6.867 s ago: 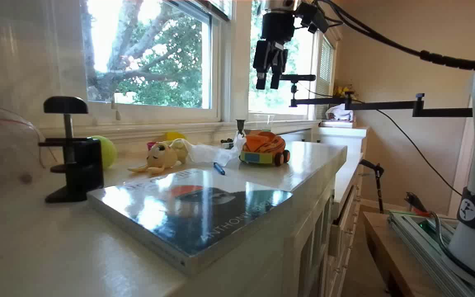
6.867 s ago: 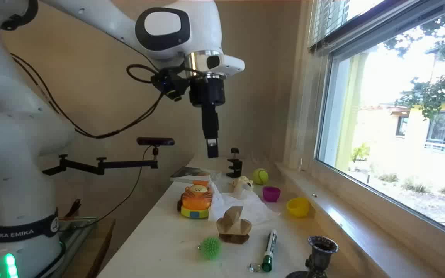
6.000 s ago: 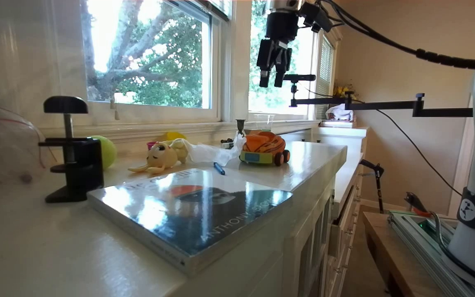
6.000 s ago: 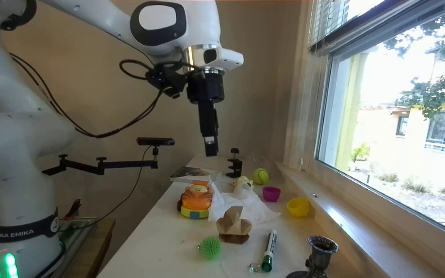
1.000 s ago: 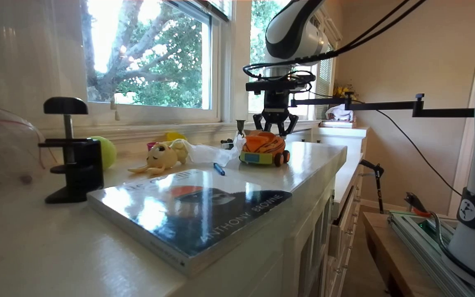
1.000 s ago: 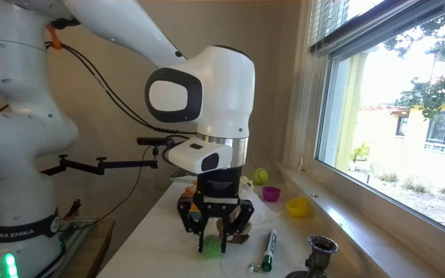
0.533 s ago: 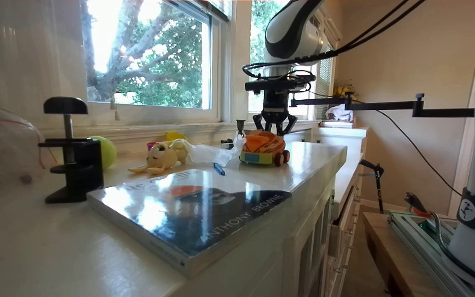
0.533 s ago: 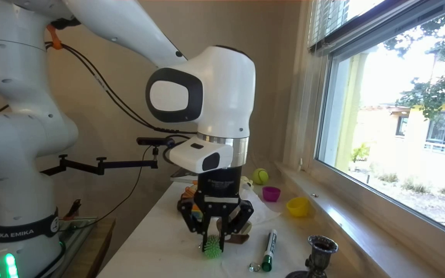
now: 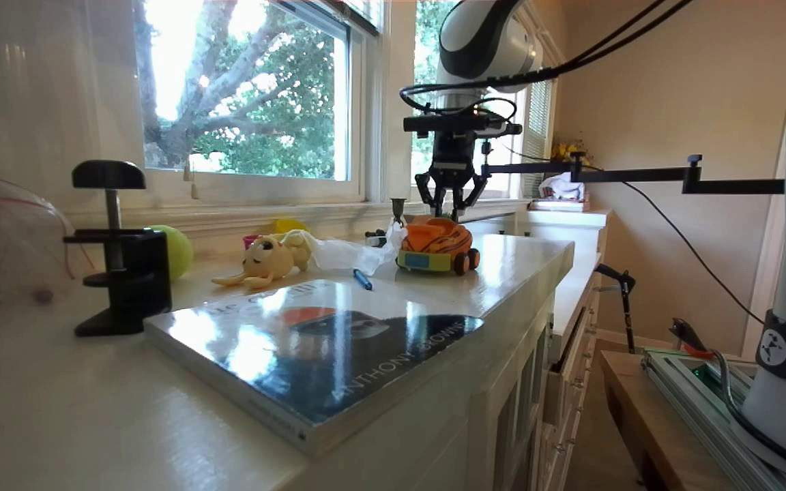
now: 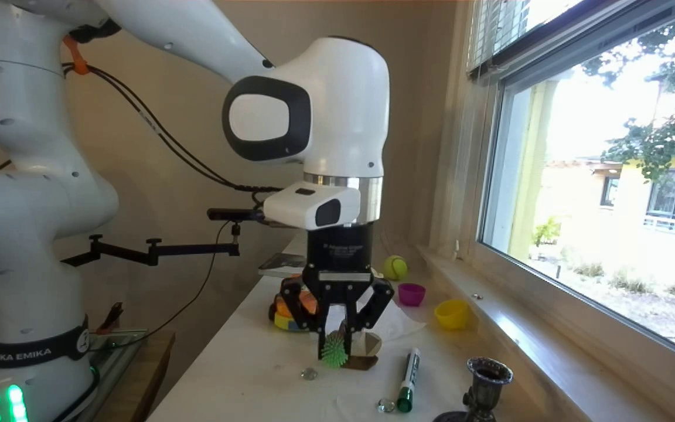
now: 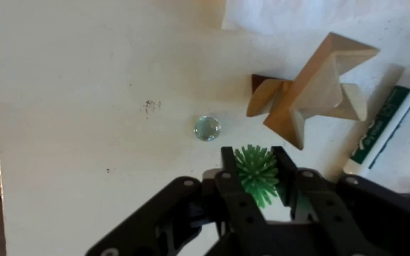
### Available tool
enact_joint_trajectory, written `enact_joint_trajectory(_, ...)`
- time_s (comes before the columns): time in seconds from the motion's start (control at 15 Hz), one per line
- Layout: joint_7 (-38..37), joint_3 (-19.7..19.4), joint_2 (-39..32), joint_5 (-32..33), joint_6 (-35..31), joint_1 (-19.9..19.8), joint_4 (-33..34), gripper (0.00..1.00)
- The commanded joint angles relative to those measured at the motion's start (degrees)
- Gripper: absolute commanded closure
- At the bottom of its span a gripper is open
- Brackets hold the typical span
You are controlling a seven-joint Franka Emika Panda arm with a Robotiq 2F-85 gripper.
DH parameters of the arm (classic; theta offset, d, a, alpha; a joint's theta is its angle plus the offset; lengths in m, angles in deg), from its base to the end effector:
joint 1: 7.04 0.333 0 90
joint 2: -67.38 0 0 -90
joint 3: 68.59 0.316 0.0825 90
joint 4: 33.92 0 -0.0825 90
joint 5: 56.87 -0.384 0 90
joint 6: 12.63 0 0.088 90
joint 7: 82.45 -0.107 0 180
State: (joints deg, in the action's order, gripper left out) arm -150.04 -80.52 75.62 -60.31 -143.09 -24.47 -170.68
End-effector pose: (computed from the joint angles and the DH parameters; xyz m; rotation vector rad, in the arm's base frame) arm 0.4188 -0.2343 0.3776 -1.9863 2.3277 -0.0055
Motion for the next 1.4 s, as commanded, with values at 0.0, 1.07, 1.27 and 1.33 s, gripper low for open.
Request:
enact_joint_trajectory(0.0,-0.57,-0.02,4.74,2.09,3.52,-0.23,0.92,0.93)
enact_joint_trajectory(1.07,21.02,-4.89,8.16,2.35,12.63,-3.98,10.46,0.7)
enact_joint_trajectory(1.27,21.18,-5.03,8.15,2.42,13.5,-4.47,11.43,0.7)
enact_joint_trajectory(1.33,21.18,-5.01,8.13,2.43,13.53,-4.46,11.42,0.7)
